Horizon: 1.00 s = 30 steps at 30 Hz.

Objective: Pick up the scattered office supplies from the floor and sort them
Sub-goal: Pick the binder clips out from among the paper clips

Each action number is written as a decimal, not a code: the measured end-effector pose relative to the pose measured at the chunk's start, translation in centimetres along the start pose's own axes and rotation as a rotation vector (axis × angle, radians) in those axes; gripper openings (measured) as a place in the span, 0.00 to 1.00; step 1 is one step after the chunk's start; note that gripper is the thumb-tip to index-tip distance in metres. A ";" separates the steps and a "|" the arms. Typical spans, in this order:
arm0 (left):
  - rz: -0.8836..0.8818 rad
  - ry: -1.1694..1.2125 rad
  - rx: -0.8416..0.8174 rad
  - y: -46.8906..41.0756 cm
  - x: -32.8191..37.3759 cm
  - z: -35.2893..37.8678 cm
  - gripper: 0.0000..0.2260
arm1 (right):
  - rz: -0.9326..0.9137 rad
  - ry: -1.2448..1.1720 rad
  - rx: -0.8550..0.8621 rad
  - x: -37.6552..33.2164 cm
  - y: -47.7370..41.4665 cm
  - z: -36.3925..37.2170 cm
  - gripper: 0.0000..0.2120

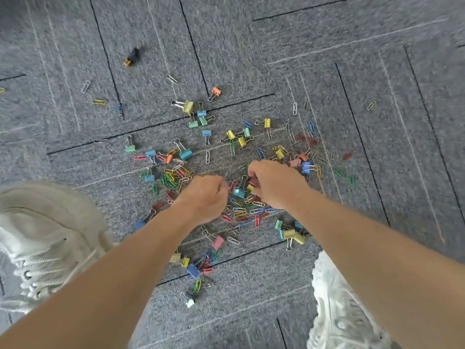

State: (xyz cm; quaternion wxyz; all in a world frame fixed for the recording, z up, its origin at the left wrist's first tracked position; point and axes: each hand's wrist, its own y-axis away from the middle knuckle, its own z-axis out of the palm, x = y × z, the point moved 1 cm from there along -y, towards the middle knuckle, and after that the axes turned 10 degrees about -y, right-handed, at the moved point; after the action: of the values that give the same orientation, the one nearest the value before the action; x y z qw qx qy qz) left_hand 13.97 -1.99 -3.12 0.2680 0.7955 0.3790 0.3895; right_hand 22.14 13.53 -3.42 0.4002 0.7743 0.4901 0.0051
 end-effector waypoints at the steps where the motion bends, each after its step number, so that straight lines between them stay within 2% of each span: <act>1: 0.001 -0.009 -0.006 -0.4 0.3 0.1 0.11 | -0.012 -0.008 -0.001 0.5 -0.3 0.2 0.11; 5: -0.013 -0.031 0.084 -0.7 2.1 0.8 0.11 | -0.021 -0.122 0.004 2.0 -0.2 -0.1 0.12; 9: -0.035 -0.115 0.188 -1.1 3.0 1.6 0.07 | -0.052 -0.334 0.152 3.3 1.2 -0.5 0.13; 12: -0.059 -0.272 0.178 -1.7 3.1 2.1 0.15 | -0.040 -0.564 0.273 3.9 2.8 -1.0 0.14; 13: -0.072 -0.338 0.153 -1.9 3.1 2.2 0.18 | 0.014 -0.695 0.298 4.3 3.2 -1.3 0.14; 15: -0.099 -0.371 0.124 -2.1 3.0 2.1 0.19 | 0.178 -1.130 0.247 4.8 4.1 -1.5 0.15; 18: -0.129 -0.239 0.122 -2.1 2.8 2.0 0.16 | 0.347 -1.817 0.096 5.0 4.9 -0.8 0.05; 20: -0.116 -0.192 0.117 -1.9 2.6 1.8 0.13 | 0.414 -2.053 0.040 4.8 5.2 -0.5 0.03; 22: -0.100 -0.179 0.109 -1.9 2.4 1.6 0.11 | 0.460 -2.145 -0.002 4.7 5.2 -0.2 0.04; 24: -0.089 -0.192 0.120 -2.2 2.5 1.1 0.10 | 0.511 -2.047 0.005 4.9 4.8 0.0 0.09; 26: -0.058 -0.162 0.120 -2.8 2.6 0.6 0.07 | 0.505 -1.757 0.055 5.1 4.3 0.2 0.11; 28: -0.031 -0.123 0.103 -3.3 2.8 -0.1 0.08 | 0.361 -1.209 0.103 5.1 4.0 0.6 0.09; 30: -0.023 -0.149 0.088 -3.4 2.9 -0.7 0.08 | 0.127 -0.616 0.136 4.9 3.8 1.3 0.11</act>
State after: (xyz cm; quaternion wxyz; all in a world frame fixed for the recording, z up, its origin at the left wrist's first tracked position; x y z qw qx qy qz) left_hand 13.27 2.35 -3.97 0.2648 0.8290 0.3836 0.3090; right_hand 28.12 15.68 -3.81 0.4759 0.7935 0.2960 -0.2373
